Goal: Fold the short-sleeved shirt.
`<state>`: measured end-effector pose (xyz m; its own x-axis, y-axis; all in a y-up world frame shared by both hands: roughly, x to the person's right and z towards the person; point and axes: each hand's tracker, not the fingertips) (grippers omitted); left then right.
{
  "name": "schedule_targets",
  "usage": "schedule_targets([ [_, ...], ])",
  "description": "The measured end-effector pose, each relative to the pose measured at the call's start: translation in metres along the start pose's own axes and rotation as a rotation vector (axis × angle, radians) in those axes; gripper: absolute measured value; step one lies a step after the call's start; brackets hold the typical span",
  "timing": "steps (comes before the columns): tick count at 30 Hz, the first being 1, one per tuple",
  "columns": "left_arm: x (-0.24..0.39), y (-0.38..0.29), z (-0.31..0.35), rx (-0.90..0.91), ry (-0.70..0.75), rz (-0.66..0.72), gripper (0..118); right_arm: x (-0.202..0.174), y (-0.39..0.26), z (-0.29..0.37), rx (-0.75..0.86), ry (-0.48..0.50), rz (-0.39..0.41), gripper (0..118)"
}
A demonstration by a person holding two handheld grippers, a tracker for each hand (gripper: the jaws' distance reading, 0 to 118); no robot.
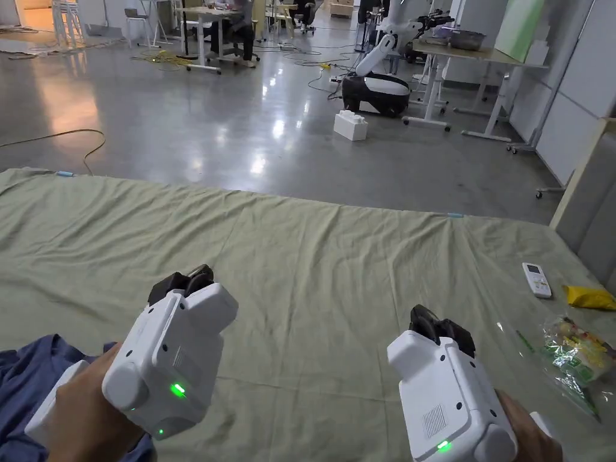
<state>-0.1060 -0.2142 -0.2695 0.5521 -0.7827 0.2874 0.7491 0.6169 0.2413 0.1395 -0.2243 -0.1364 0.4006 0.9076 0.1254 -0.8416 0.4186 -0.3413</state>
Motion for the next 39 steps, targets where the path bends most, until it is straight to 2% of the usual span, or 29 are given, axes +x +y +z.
schedule_targets([
  [2, -0.004, 0.0, 0.002, -0.013, -0.004, 0.132, 3, 0.003, 0.001, 0.0, -0.022, -0.002, -0.1, 2],
  [3, -0.008, -0.001, 0.002, -0.012, -0.013, 0.231, 3, 0.006, 0.002, -0.001, -0.038, 0.001, -0.174, 2],
  [5, -0.02, -0.003, 0.003, 0.002, -0.071, 0.519, 3, 0.012, -0.004, -0.004, -0.071, -0.018, -0.374, 2],
  [8, -0.03, -0.008, 0.003, -0.051, -0.019, 0.829, 3, 0.02, -0.005, -0.003, -0.106, -0.092, -0.569, 2],
  [10, -0.035, -0.011, 0.002, -0.089, -0.037, 1.005, 3, 0.027, -0.009, -0.002, -0.118, -0.115, -0.722, 2],
  [12, -0.036, -0.016, 0.001, -0.085, -0.041, 1.102, 3, 0.035, -0.012, -0.001, -0.157, -0.138, -0.898, 2],
  [14, -0.035, -0.016, 0.003, -0.058, -0.048, 1.129, 3, 0.04, -0.021, -0.002, -0.234, -0.138, -1.119, 2],
  [15, -0.035, -0.016, 0.004, -0.054, -0.048, 1.131, 3, 0.045, -0.023, -0.002, -0.22, -0.153, -1.156, 2],
  [17, -0.036, -0.014, 0.005, -0.041, -0.053, 1.151, 2, 0.045, -0.027, -0.002, -0.268, -0.14, -1.289, 2],
  [18, -0.037, -0.014, 0.005, -0.035, -0.047, 1.145, 3, 0.05, -0.025, -0.003, -0.232, -0.153, -1.225, 2],
  [19, -0.038, -0.013, 0.005, -0.032, -0.04, 1.144, 3, 0.048, -0.025, -0.003, -0.24, -0.143, -1.221, 2],
  [21, -0.041, -0.012, 0.006, -0.031, -0.038, 1.13, 3, 0.046, -0.02, -0.003, -0.21, -0.13, -1.147, 2],
  [26, -0.048, -0.023, 0.008, -0.085, -0.045, 1.012, 3, 0.038, -0.013, -0.002, -0.188, -0.086, -1.085, 2],
  [28, -0.053, -0.034, 0.01, -0.11, -0.061, 0.989, 3, 0.035, -0.009, -0.003, -0.165, -0.07, -1.037, 2],
  [32, -0.069, -0.07, 0.02, -0.168, -0.071, 0.993, 3, 0.026, -0.007, -0.005, -0.155, -0.037, -1.009, 2],
  [34, -0.079, -0.097, 0.024, -0.243, -0.078, 1.027, 3, 0.021, -0.008, -0.007, -0.162, -0.021, -0.999, 2],
  [39, -0.098, -0.162, 0.027, -0.446, -0.073, 1.009, 3, 0.011, -0.006, -0.013, -0.181, 0.019, -1.005, 2],
])
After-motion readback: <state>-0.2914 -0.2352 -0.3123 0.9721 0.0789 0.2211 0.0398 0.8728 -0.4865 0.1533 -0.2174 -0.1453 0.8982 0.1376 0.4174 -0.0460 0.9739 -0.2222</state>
